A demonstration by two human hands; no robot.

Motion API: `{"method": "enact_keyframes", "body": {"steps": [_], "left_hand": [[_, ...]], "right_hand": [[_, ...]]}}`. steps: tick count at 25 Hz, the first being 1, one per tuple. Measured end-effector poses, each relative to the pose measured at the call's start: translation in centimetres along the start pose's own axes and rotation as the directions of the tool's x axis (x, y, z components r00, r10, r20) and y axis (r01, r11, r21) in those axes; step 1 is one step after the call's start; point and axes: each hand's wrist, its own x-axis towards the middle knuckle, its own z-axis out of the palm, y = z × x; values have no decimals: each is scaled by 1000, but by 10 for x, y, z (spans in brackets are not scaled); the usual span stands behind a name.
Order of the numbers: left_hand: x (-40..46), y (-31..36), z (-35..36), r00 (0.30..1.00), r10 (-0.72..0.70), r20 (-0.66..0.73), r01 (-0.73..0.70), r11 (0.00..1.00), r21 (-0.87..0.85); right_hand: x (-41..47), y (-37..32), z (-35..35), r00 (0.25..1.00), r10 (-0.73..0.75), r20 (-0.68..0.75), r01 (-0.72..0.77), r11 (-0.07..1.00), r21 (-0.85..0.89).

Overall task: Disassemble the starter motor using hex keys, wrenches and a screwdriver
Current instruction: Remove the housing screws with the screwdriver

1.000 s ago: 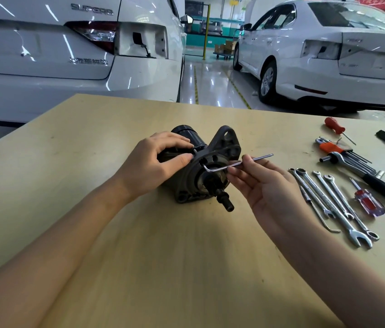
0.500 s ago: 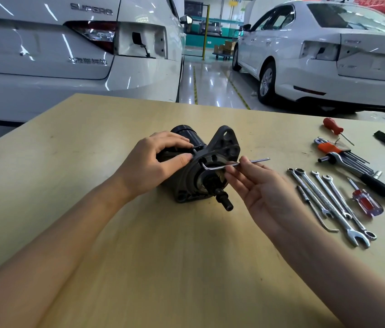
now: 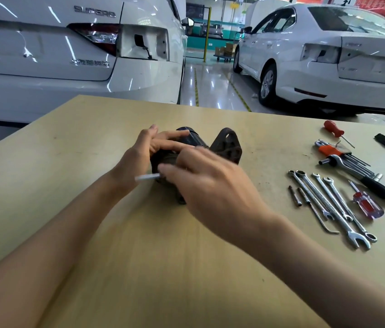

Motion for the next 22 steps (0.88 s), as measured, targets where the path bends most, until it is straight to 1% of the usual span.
{"method": "enact_keyframes", "body": {"steps": [1, 2, 3, 4, 5, 6, 7, 8, 9, 10, 11, 12, 13, 14, 15, 16, 17, 18, 22], "left_hand": [[1, -2, -3, 1000, -6, 6, 6, 1000, 21], [1, -2, -4, 1000, -9, 11, 9, 1000, 23], [1, -2, -5, 1000, -21, 14, 21, 1000, 13], [0, 0, -3, 999, -30, 15, 30, 1000, -2], [1, 1, -1, 999, -31, 7, 31, 999, -7], [0, 2, 3, 1000, -26, -5, 26, 1000, 0], [0, 4, 6, 1000, -17, -23, 18, 1000, 18], [-1, 6, 8, 999, -12, -44, 13, 999, 32], [-1, 6, 10, 998, -7, -65, 10, 999, 53], [-1, 7, 12, 996, -2, -84, 8, 997, 74], [-2, 6, 13, 994, 7, -105, 3, 996, 93], [-2, 6, 15, 992, 15, -122, -3, 995, 101], [-2, 5, 15, 991, 22, -136, -7, 995, 104], [-2, 4, 16, 989, 27, -145, -12, 994, 107], [-1, 3, 16, 988, 34, -150, -16, 993, 115], [-1, 3, 16, 988, 37, -152, -18, 992, 125], [-1, 2, 15, 987, 36, -155, -15, 991, 135], [-1, 2, 15, 987, 33, -158, -10, 990, 140], [-1, 1, 15, 988, 36, -153, -14, 990, 141]], "right_hand": [[-6, -3, 3, 995, -71, 68, 77, 993, -90], [-10, -4, 5, 985, -111, 130, 132, 976, -171], [-14, -2, 6, 976, -138, 169, 175, 957, -231], [-17, 1, 6, 973, -155, 171, 196, 946, -257], [-19, 4, 4, 976, -162, 145, 191, 957, -219], [-21, 7, 2, 988, -133, 84, 141, 984, -104], [-24, 10, 0, 999, -46, -13, 47, 996, 81], [-27, 13, -4, 988, 106, -111, -69, 953, 294], [-30, 17, -9, 934, 310, -176, -189, 850, 492], [-32, 21, -14, 834, 523, -177, -287, 685, 669], [-33, 26, -18, 708, 698, -106, -340, 468, 816], [-34, 31, -21, 586, 810, 12, -347, 238, 907], [-35, 36, -22, 489, 860, 145, -332, 30, 943], [-35, 39, -21, 417, 870, 264, -313, -135, 940], [-34, 41, -20, 370, 858, 357, -289, -259, 922], [-33, 42, -17, 344, 840, 420, -261, -344, 902], [-33, 41, -15, 334, 823, 459, -236, -398, 886], [-32, 41, -12, 333, 812, 480, -216, -430, 877], [-31, 38, -10, 341, 796, 499, -191, -462, 866]]}}
